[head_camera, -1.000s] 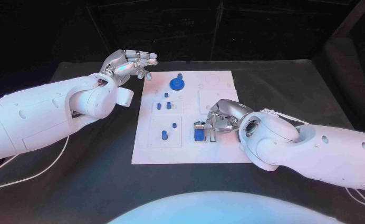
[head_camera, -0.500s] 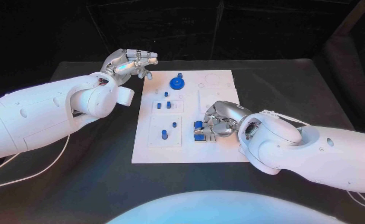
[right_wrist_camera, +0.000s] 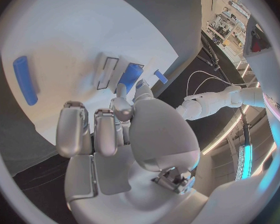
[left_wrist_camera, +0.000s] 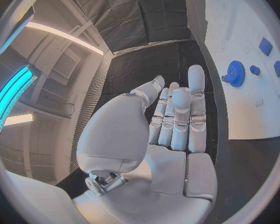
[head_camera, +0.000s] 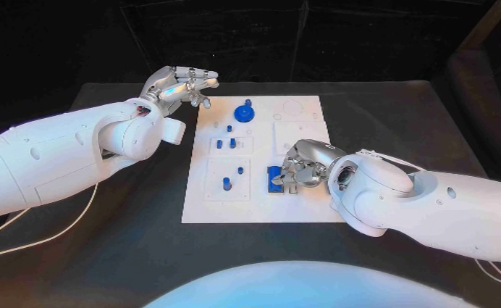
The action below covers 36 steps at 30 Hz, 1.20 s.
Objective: Assemble the parts on the task board
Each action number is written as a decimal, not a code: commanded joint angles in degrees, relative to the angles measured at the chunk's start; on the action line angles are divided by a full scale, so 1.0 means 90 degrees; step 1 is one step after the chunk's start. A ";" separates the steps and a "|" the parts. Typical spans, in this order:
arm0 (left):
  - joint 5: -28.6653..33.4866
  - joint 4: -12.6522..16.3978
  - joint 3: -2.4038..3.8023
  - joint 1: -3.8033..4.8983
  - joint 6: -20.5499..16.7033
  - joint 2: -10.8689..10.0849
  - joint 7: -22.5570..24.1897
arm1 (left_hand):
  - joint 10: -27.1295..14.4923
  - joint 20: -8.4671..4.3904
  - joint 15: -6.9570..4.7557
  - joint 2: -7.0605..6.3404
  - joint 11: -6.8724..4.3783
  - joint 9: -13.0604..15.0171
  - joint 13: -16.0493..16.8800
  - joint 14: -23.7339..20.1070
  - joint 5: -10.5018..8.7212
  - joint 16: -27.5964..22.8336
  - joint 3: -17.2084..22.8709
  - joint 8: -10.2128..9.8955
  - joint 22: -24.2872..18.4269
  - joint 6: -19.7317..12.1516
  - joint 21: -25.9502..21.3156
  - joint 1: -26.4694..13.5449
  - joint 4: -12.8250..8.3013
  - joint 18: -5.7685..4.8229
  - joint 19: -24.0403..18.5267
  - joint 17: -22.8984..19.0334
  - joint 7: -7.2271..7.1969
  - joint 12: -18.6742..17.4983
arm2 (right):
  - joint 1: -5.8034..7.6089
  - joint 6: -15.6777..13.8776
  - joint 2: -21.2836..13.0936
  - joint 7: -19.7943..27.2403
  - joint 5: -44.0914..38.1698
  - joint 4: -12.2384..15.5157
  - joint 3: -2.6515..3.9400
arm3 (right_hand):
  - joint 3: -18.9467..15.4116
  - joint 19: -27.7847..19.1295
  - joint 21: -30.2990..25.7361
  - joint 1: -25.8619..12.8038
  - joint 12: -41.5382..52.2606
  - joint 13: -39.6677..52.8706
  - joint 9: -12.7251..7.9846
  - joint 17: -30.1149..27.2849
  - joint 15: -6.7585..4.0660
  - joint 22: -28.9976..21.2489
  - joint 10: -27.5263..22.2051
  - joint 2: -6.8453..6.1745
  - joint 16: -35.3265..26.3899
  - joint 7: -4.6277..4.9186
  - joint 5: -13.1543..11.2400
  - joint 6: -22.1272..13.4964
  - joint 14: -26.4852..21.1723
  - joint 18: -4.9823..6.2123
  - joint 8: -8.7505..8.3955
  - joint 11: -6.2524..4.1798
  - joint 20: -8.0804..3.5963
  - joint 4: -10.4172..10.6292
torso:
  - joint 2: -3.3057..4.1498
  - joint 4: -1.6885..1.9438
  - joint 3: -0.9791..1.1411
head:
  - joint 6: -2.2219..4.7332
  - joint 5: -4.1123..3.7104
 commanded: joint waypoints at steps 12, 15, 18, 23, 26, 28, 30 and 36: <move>0.0015 0.0016 0.0005 0.0010 0.0070 -0.0020 0.0011 | -0.0047 0.0016 0.0007 0.0040 0.0009 -0.0008 0.0011 -0.0060 -0.0013 -0.0013 -0.0030 0.0043 -0.0015 -0.0039 -0.0050 -0.0021 -0.0010 0.0082 -0.0019 -0.0022 0.0007 0.0026 | 0.0010 0.0028 -0.0010 -0.0093 -0.0066 -0.0060 0.0002 | 0.0077 0.0048 0.0056 0.0397 0.0082 0.0072 -0.0043 0.0364 -0.0014 0.0053 0.0086 0.0130 0.0049 -0.0037 -0.0131 0.0054 0.0402 -0.0029 0.0047 -0.0030 0.0001 -0.0280 | -0.0002 -0.0004 0.0000 | -0.0013 -0.0010; 0.0015 0.0016 0.0005 0.0011 0.0071 -0.0022 0.0011 | -0.0047 0.0016 0.0007 0.0040 0.0009 -0.0008 0.0011 -0.0060 -0.0013 -0.0013 -0.0030 0.0043 -0.0015 -0.0039 -0.0050 -0.0021 -0.0010 0.0082 -0.0019 -0.0022 0.0007 0.0026 | 0.0010 -0.0192 -0.0032 0.0001 -0.0068 -0.0039 0.0002 | 0.0033 0.0044 0.0049 0.0329 0.0063 0.0060 -0.0054 0.0358 -0.0008 0.0041 0.0081 0.0115 0.0044 -0.0027 -0.0137 0.0048 0.0401 -0.0027 0.0039 -0.0021 0.0003 -0.0251 | -0.0003 -0.0009 0.0003 | -0.0004 -0.0011; 0.0015 0.0016 0.0005 0.0011 0.0069 -0.0024 0.0011 | -0.0047 0.0016 0.0007 0.0040 0.0009 -0.0008 0.0011 -0.0060 -0.0013 -0.0013 -0.0030 0.0043 -0.0015 -0.0039 -0.0050 -0.0021 -0.0010 0.0082 -0.0019 -0.0022 0.0007 0.0026 | 0.0010 -0.0412 -0.0087 0.0151 -0.0026 0.0005 0.0003 | -0.0006 0.0038 0.0041 0.0274 0.0036 0.0042 -0.0065 0.0353 -0.0002 0.0029 0.0070 0.0097 0.0039 -0.0018 -0.0117 0.0037 0.0399 -0.0024 0.0029 -0.0013 0.0005 -0.0227 | -0.0001 -0.0018 0.0007 | 0.0005 -0.0010; 0.0015 0.0014 0.0005 0.0011 0.0070 -0.0028 0.0008 | -0.0047 0.0016 0.0007 0.0040 0.0009 -0.0008 0.0011 -0.0060 -0.0013 -0.0013 -0.0030 0.0043 -0.0015 -0.0039 -0.0050 -0.0021 -0.0010 0.0082 -0.0019 -0.0022 0.0007 0.0026 | 0.0011 -0.0786 -0.0323 0.0648 0.0397 0.0136 0.0005 | -0.0099 0.0017 0.0012 0.0121 -0.0033 -0.0001 -0.0130 0.0326 0.0029 -0.0014 0.0031 0.0101 0.0016 0.0038 0.0015 -0.0097 0.0392 -0.0016 -0.0076 0.0031 0.0022 -0.0126 | -0.0004 -0.0022 0.0004 | 0.0024 -0.0042; 0.0015 0.0015 0.0005 0.0010 0.0069 -0.0030 0.0007 | -0.0047 0.0016 0.0007 0.0040 0.0009 -0.0008 0.0011 -0.0060 -0.0013 -0.0013 -0.0030 0.0043 -0.0015 -0.0039 -0.0050 -0.0021 -0.0010 0.0082 -0.0019 -0.0022 0.0007 0.0026 | 0.0024 -0.0875 -0.0496 0.0757 0.0641 0.0207 0.0009 | -0.0134 0.0012 0.0006 0.0095 -0.0043 -0.0002 -0.0190 0.0329 0.0059 -0.0021 0.0020 0.0112 0.0015 0.0090 0.0095 -0.0217 0.0393 -0.0016 -0.0185 0.0072 0.0044 -0.0098 | -0.0003 -0.0027 0.0003 | 0.0034 -0.0062; 0.0015 0.0016 0.0005 0.0010 0.0071 -0.0029 0.0005 | -0.0047 0.0016 0.0007 0.0040 0.0009 -0.0008 0.0011 -0.0060 -0.0013 -0.0013 -0.0030 0.0043 -0.0015 -0.0039 -0.0050 -0.0021 -0.0010 0.0082 -0.0019 -0.0022 0.0007 0.0026 | 0.0053 -0.0759 -0.0622 0.0580 0.0702 0.0229 0.0010 | -0.0144 -0.0004 -0.0017 0.0090 -0.0086 -0.0032 -0.0216 0.0302 0.0075 -0.0060 -0.0004 0.0138 -0.0005 0.0109 0.0130 -0.0239 0.0387 -0.0008 -0.0229 0.0088 0.0062 -0.0083 | -0.0003 -0.0023 0.0003 | 0.0041 -0.0085; 0.0015 0.0016 0.0005 0.0010 0.0073 -0.0029 0.0002 | -0.0047 0.0016 0.0007 0.0040 0.0009 -0.0008 0.0011 -0.0060 -0.0013 -0.0013 -0.0030 0.0043 -0.0015 -0.0039 -0.0050 -0.0021 -0.0010 0.0082 -0.0019 -0.0022 0.0007 0.0026 | 0.0106 -0.0624 -0.0780 0.0332 0.0674 0.0206 0.0011 | -0.0091 -0.0022 -0.0044 0.0161 -0.0157 -0.0083 -0.0237 0.0246 0.0082 -0.0101 -0.0044 0.0248 -0.0045 0.0107 0.0227 -0.0217 0.0373 0.0002 -0.0254 0.0091 0.0078 -0.0098 | -0.0005 -0.0018 0.0004 | 0.0069 -0.0109; 0.0015 0.0016 0.0003 0.0010 0.0057 -0.0048 0.0004 | -0.0047 0.0016 0.0007 0.0040 0.0009 -0.0008 0.0011 -0.0060 -0.0013 -0.0013 -0.0030 0.0043 -0.0015 -0.0039 -0.0050 -0.0021 -0.0010 0.0082 -0.0019 -0.0022 0.0007 0.0026 | 0.0183 -0.0384 -0.1309 -0.0053 0.0319 0.0155 0.0011 | -0.0156 -0.0015 -0.0035 0.0181 -0.0150 -0.0064 -0.0282 0.0269 0.0089 -0.0078 -0.0039 0.0205 -0.0038 0.0113 0.0442 -0.0159 0.0378 -0.0002 -0.0308 0.0096 0.0092 -0.0108 | -0.0012 -0.0038 -0.0001 | 0.0096 -0.0224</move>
